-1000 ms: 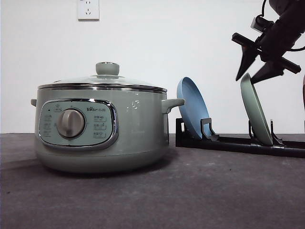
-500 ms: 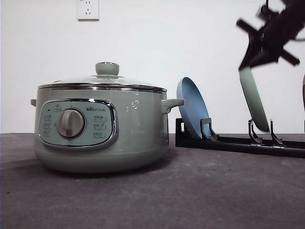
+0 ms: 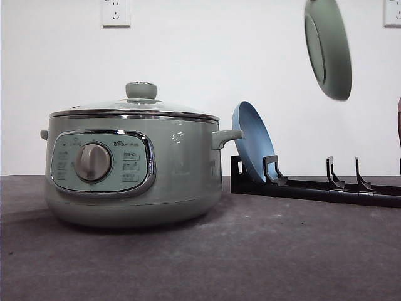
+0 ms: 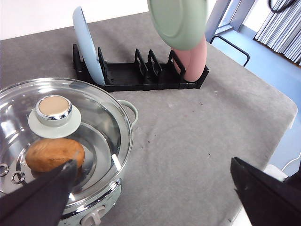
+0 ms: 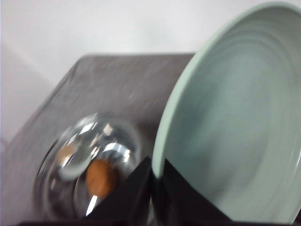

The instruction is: Transfer potato from steamer to green plate

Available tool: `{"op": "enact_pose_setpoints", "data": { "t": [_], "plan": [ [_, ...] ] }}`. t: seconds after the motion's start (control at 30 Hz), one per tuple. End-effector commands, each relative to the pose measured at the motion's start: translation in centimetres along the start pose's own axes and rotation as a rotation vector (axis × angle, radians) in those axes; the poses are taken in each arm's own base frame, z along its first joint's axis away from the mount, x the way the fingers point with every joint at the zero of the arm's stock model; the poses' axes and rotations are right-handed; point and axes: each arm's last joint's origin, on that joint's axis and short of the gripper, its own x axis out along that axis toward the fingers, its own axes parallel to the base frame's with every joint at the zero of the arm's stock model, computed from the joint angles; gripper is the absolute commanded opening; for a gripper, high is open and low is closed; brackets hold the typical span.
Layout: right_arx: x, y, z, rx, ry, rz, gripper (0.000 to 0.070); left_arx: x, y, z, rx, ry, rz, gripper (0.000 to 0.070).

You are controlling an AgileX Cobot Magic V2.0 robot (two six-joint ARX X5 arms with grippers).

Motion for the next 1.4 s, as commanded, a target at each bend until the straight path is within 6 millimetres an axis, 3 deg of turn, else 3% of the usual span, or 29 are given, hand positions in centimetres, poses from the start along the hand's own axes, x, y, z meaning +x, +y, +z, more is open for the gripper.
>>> {"op": "enact_pose_setpoints", "data": {
  "t": [0.0,0.4,0.67,0.87,1.37],
  "plan": [
    [-1.0,1.7,0.0,-0.157,0.004,0.026,0.0001,-0.2,-0.2,0.6,0.012,-0.02,-0.008,0.0672],
    [-5.7,9.8,-5.7,-0.378,0.284,-0.123,0.0001,-0.2,-0.2,0.6,0.014,-0.021,-0.008,0.0672],
    [-6.9,12.5,-8.5,-0.421,0.368,-0.158,0.0001,-0.2,-0.2,0.6,0.013,-0.021,-0.008,0.0672],
    [-5.1,12.9,-11.9,-0.442,0.462,-0.229,0.0001,-0.2,-0.2,0.6,0.013,-0.021,-0.008,0.0672],
    [2.8,11.6,-23.1,-0.491,0.664,-0.278,0.0001,0.1,0.0,0.6,0.008,-0.013,-0.008,0.0672]
  ]
}}
